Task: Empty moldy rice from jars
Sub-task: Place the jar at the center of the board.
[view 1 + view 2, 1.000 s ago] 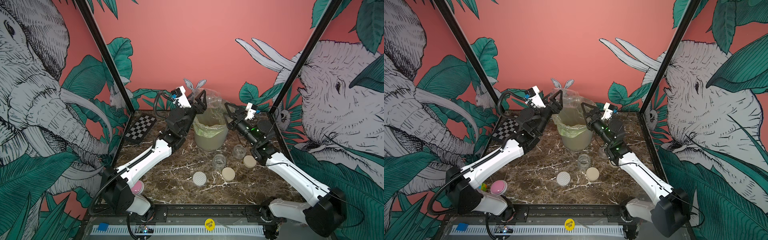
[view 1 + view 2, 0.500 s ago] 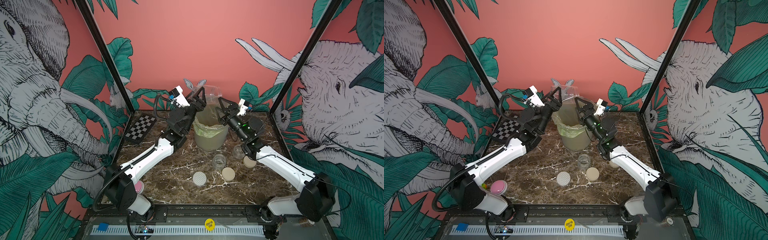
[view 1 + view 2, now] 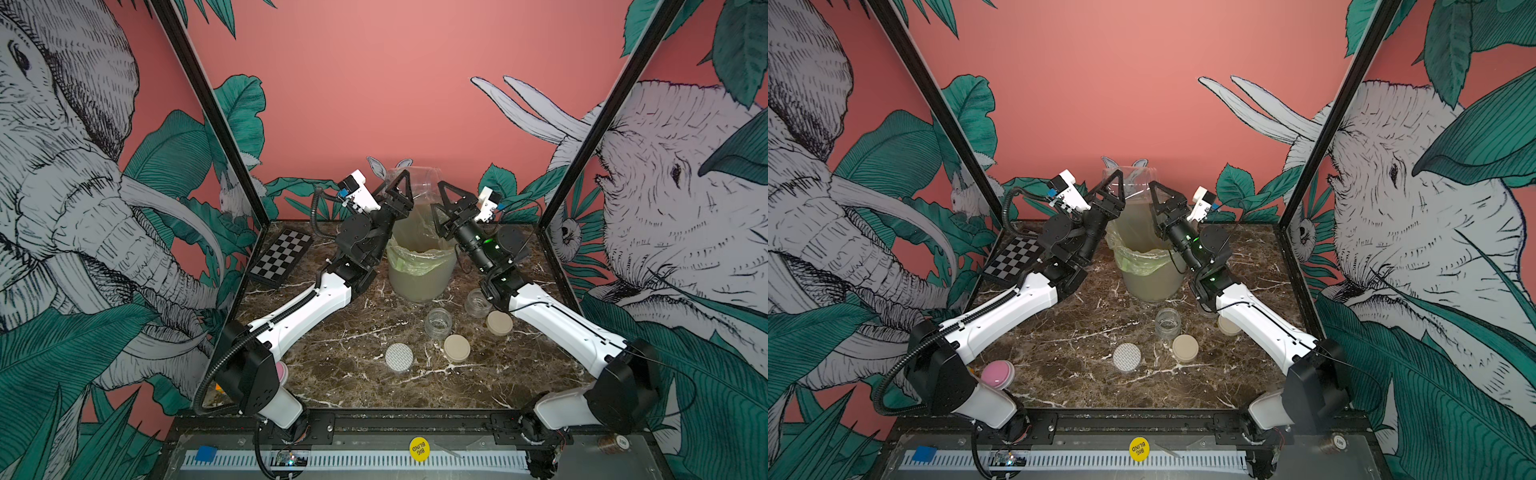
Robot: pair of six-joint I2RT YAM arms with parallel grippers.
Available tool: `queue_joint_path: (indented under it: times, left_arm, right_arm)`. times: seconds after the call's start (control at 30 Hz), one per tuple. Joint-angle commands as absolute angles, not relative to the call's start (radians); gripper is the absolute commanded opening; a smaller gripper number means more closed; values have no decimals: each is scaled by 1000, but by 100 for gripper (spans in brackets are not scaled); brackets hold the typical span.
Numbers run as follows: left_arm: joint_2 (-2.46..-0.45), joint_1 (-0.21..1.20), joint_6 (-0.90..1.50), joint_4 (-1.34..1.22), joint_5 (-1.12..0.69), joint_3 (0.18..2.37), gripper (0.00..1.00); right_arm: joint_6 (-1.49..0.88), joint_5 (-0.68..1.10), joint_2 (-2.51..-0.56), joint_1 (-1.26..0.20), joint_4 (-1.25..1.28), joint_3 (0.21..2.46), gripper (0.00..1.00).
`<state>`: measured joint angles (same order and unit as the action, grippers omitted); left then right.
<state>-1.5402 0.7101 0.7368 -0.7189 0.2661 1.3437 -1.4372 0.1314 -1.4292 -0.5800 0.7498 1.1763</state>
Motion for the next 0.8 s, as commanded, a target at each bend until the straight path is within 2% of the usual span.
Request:
queue_joint_path:
  times: [0.0,0.77]
  left_arm:
    - [-1535,710,756,-764,243,1370,36]
    - [-1552,712,803,-835,188,1325,36]
  right_arm:
    - [-1433,135,-1441,-586,801,1231,98]
    - [-1465,61,-1584,-585,886,1387,98]
